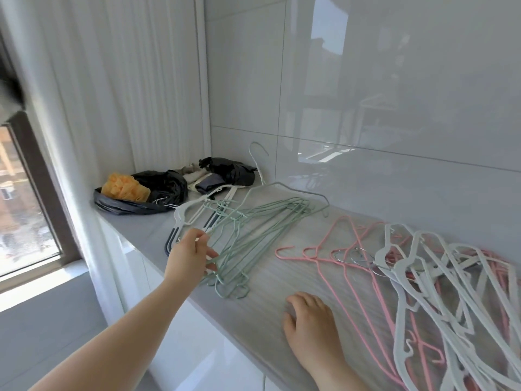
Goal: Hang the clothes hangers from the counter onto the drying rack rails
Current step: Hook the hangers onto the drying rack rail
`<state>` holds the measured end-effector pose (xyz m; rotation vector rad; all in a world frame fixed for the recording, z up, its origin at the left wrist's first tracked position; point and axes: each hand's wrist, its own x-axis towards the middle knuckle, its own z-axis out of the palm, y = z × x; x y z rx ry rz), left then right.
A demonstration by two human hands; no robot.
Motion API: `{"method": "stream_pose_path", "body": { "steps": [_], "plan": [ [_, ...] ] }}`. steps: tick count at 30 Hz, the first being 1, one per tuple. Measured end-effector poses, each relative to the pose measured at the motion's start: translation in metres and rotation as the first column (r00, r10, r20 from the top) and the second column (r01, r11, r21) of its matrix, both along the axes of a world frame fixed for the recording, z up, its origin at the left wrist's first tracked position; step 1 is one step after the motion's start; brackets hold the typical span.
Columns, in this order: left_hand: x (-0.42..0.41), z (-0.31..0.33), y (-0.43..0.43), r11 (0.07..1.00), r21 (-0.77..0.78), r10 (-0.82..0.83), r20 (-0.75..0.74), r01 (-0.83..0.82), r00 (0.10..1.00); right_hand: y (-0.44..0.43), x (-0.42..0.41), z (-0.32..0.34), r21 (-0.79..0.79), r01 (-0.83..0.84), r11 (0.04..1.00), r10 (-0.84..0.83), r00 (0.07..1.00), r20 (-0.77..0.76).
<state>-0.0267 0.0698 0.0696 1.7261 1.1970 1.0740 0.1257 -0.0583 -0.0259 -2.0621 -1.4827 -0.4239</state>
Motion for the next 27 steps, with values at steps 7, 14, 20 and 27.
{"method": "stream_pose_path", "body": {
  "steps": [7,14,20,27],
  "plan": [
    [-0.047,0.015,-0.027,0.995,0.07,0.063,0.057,-0.067,0.996,0.011,-0.011,0.028,0.235,-0.049,0.971,0.064,0.997,-0.054],
    [-0.112,0.032,-0.073,0.978,0.145,0.15,0.029,-0.152,0.988,0.035,-0.009,0.13,0.36,-0.013,0.933,0.035,0.998,-0.054],
    [-0.154,0.036,-0.126,0.939,0.252,0.247,-0.021,-0.234,0.969,0.054,-0.028,0.171,0.092,-0.183,0.979,0.181,0.983,0.035],
    [-0.227,0.054,-0.166,0.949,0.214,0.28,-0.241,-0.23,0.929,0.052,-0.105,0.195,0.027,-0.521,0.853,0.521,0.853,0.013]
  ]
}}
